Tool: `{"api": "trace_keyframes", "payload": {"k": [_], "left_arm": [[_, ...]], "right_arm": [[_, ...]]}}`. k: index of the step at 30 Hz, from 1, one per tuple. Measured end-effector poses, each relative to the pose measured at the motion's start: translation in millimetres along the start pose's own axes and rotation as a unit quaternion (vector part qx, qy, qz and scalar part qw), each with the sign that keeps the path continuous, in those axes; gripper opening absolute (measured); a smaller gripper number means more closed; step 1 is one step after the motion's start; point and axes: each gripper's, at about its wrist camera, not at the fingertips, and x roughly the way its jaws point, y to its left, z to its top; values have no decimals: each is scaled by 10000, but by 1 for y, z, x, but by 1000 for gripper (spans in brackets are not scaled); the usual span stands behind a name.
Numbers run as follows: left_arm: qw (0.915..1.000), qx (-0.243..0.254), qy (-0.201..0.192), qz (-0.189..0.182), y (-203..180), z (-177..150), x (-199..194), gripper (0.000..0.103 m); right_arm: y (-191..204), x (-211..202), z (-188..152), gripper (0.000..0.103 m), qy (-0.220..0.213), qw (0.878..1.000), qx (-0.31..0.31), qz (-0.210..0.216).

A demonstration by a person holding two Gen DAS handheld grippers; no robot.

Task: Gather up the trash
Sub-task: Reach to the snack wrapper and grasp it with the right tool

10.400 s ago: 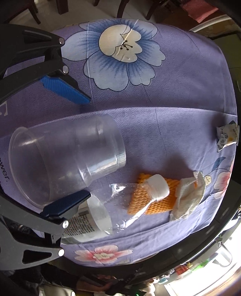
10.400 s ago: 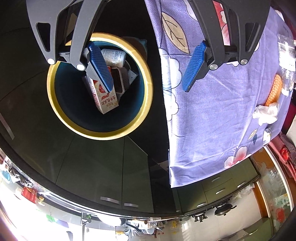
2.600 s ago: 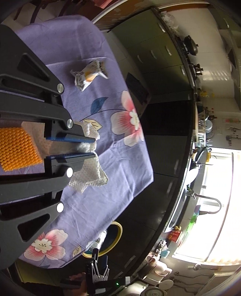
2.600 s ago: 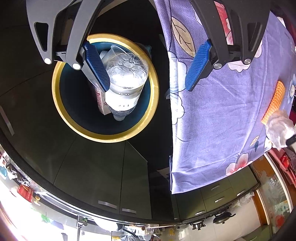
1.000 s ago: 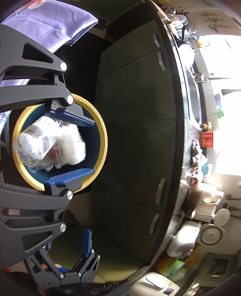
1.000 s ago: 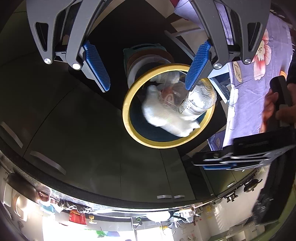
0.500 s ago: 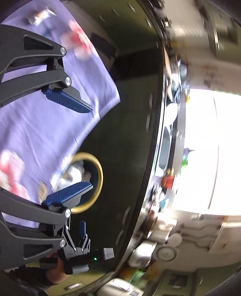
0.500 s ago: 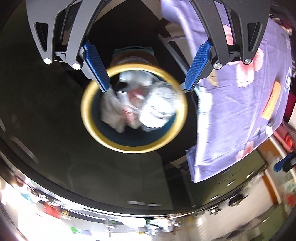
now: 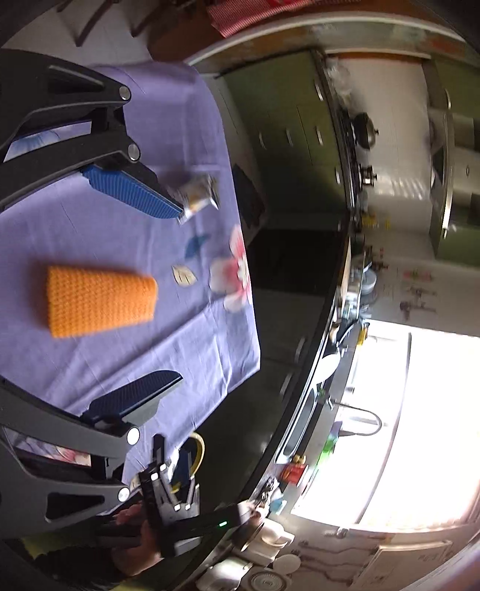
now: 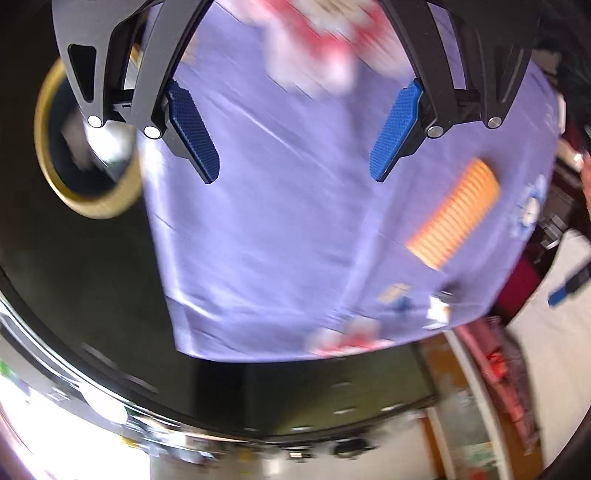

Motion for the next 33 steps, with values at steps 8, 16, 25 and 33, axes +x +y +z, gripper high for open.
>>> {"api": "trace_keyframes", "payload": {"k": [8, 16, 25, 33], "left_arm": [[9993, -295, 6, 221, 36, -23, -32, 81], [9991, -346, 141, 218, 44, -31, -31, 81], [9991, -357, 189, 160, 48, -36, -28, 82], [9990, -350, 220, 150, 50, -37, -26, 83]], "right_arm": [[104, 78, 121, 83, 343, 9908, -403, 1248], [189, 167, 186, 82, 921, 9859, -512, 1303], [219, 226, 193, 63, 1348, 9849, -545, 944], [225, 238, 191, 24, 1369, 9851, -616, 838]]}}
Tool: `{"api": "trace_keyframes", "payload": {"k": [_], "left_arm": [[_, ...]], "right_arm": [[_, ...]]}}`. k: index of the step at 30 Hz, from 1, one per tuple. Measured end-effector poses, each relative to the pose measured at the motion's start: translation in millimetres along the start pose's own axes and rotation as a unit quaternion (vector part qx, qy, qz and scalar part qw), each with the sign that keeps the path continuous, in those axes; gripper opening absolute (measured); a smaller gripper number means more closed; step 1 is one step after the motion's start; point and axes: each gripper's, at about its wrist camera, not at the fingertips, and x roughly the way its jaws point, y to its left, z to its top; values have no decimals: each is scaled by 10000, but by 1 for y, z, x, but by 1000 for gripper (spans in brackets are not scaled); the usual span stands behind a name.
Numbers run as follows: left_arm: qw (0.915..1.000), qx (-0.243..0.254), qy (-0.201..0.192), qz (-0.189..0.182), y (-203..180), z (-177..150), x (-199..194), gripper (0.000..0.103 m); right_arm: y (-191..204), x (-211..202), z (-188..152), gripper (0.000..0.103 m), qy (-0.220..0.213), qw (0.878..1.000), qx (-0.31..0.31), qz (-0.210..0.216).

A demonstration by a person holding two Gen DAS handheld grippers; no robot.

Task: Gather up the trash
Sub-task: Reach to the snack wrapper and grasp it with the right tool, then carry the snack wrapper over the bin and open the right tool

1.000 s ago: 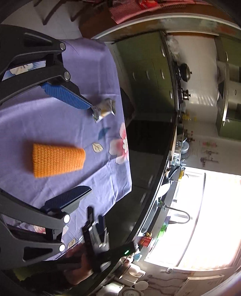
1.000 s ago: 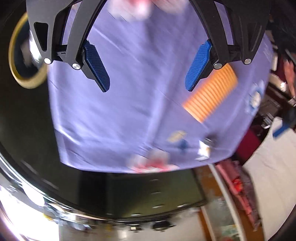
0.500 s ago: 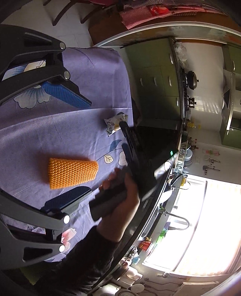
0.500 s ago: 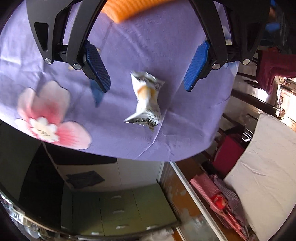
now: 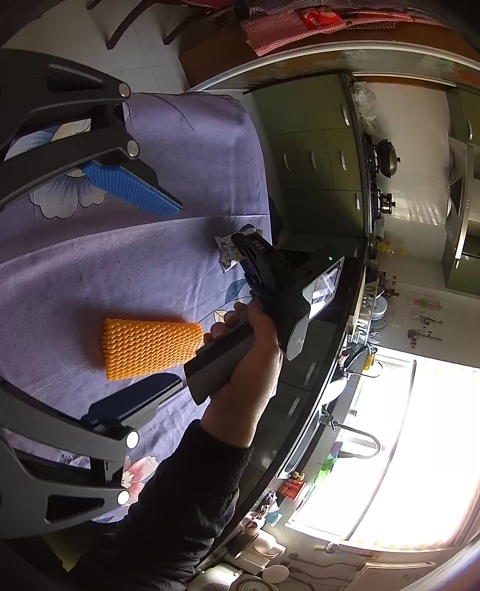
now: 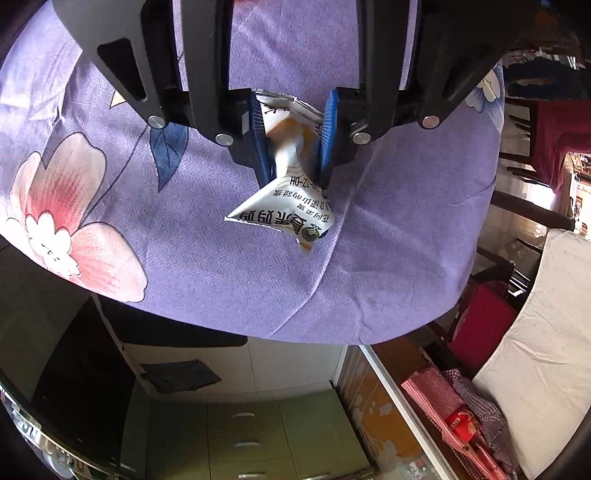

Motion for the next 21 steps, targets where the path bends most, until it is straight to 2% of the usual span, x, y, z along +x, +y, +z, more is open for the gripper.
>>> {"api": "trace_keyframes", "payload": {"k": [8, 12, 17, 21], "left_arm": [[9999, 111, 14, -25, -8, -2, -1, 83], [9996, 266, 85, -67, -20, -1, 3, 84], [9984, 407, 302, -243, -36, -2, 18, 84], [9972, 516, 415, -353, -52, -3, 32, 84]], "right_arm": [[-11, -69, -30, 23, -482, 9984, -174, 249], [-33, -116, -62, 23, -721, 9968, -125, 338], [-92, -186, -125, 23, -1022, 9943, 204, 236], [-166, -235, -189, 24, -1273, 9882, 821, -248]]}}
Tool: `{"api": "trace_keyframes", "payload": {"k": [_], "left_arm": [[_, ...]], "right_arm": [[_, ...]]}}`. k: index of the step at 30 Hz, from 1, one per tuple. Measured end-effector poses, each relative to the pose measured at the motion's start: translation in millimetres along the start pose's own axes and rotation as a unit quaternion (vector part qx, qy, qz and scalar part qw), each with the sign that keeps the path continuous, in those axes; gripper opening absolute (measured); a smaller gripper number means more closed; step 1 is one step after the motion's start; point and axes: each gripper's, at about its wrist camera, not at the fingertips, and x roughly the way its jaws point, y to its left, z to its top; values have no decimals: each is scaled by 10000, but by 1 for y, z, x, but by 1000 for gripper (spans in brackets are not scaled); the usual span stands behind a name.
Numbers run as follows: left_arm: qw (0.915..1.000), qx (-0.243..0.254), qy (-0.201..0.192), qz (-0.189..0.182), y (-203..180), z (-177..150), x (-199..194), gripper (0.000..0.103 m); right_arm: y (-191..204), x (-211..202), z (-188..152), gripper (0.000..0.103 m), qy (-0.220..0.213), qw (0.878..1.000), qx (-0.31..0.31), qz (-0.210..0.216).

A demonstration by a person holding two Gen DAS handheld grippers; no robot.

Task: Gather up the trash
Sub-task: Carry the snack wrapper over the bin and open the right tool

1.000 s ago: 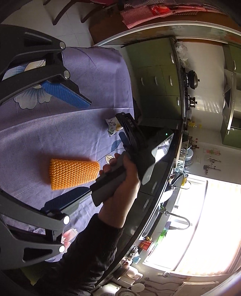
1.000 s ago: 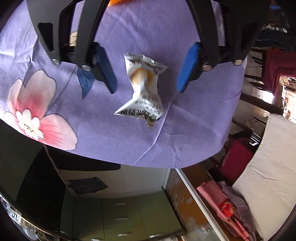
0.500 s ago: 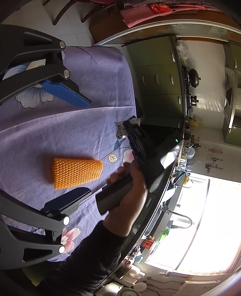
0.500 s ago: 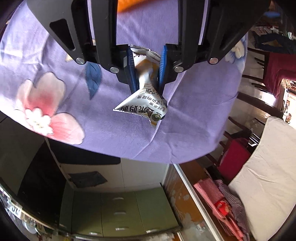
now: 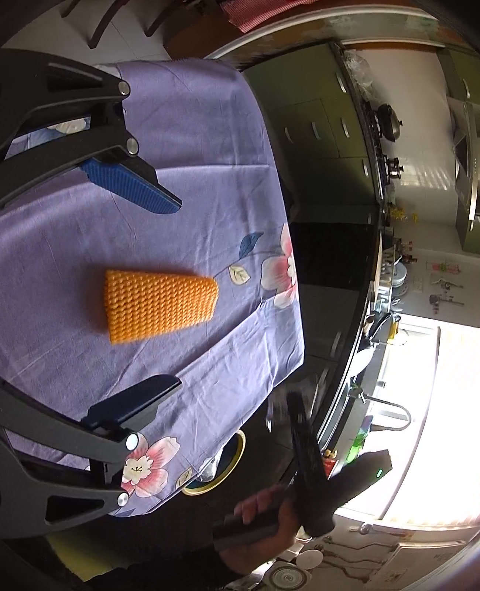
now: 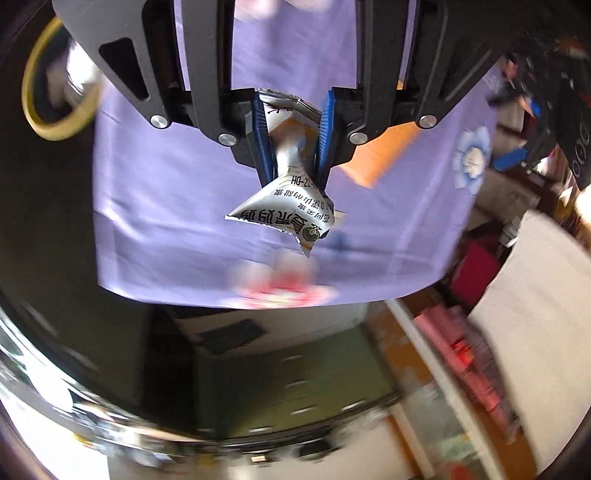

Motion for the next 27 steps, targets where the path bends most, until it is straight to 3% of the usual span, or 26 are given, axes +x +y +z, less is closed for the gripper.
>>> {"api": "trace_keyframes", "payload": {"k": [4, 7, 15, 18, 21, 27], "left_arm": [[9998, 117, 143, -84, -15, 4, 17, 84], [9994, 194, 241, -143, -26, 6, 28, 84], [9981, 439, 389, -182, -51, 12, 43, 85], [9979, 464, 420, -174, -54, 14, 45, 85], [9976, 497, 456, -141, -56, 14, 48, 88], [9961, 513, 719, -53, -50, 11, 64, 89]], "right_arm": [[-97, -39, -41, 25, -98, 9935, 842, -758], [-160, -49, -68, 27, 118, 9830, 1276, -1313], [-263, -49, -110, 31, 525, 9575, 1740, -2242], [-275, -50, -116, 36, 473, 9537, 1838, -2331], [-272, -61, -121, 42, 275, 9574, 1878, -2174], [-226, -90, -136, 48, -262, 9685, 1710, -1790]]}}
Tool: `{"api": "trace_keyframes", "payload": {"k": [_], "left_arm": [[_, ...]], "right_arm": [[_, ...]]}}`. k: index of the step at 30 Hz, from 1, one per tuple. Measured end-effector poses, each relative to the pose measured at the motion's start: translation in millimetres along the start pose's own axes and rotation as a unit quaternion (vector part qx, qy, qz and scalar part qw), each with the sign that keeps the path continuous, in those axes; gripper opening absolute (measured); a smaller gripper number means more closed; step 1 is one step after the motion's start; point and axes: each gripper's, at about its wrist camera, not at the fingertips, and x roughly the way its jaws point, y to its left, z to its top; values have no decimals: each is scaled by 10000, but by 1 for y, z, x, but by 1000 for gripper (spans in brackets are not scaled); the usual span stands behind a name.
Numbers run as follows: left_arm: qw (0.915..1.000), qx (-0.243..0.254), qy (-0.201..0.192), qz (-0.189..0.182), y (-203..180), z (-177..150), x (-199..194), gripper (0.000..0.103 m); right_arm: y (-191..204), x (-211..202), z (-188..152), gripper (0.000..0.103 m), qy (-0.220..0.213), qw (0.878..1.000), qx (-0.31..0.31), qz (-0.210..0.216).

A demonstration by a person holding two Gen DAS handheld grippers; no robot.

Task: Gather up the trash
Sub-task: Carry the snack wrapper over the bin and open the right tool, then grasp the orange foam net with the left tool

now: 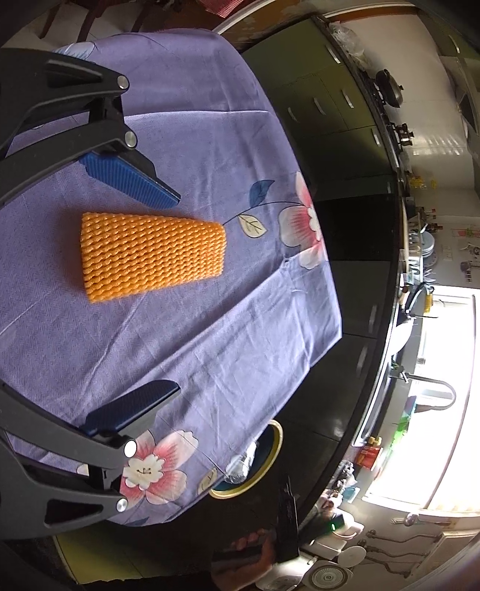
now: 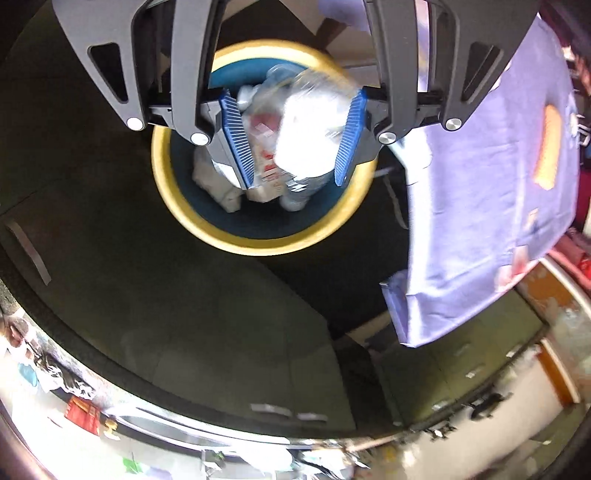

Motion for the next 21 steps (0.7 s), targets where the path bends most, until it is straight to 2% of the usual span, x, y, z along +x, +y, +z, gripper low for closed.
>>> {"api": "trace_keyframes", "payload": {"k": [6, 10, 16, 21], "left_arm": [[9984, -48, 557, 103, 11, -5, 39, 90], [9956, -154, 866, 327, 23, -8, 67, 90], [9932, -237, 1062, 422, 30, -10, 86, 89], [9925, -304, 1099, 446, 32, -10, 88, 72]], "right_arm": [[30, -36, -37, 57, -265, 9986, -262, 385], [43, -46, -59, 57, -257, 9972, -406, 569], [53, -39, -58, 58, -201, 9964, -444, 696], [57, -34, -57, 58, -178, 9958, -464, 766]]}}
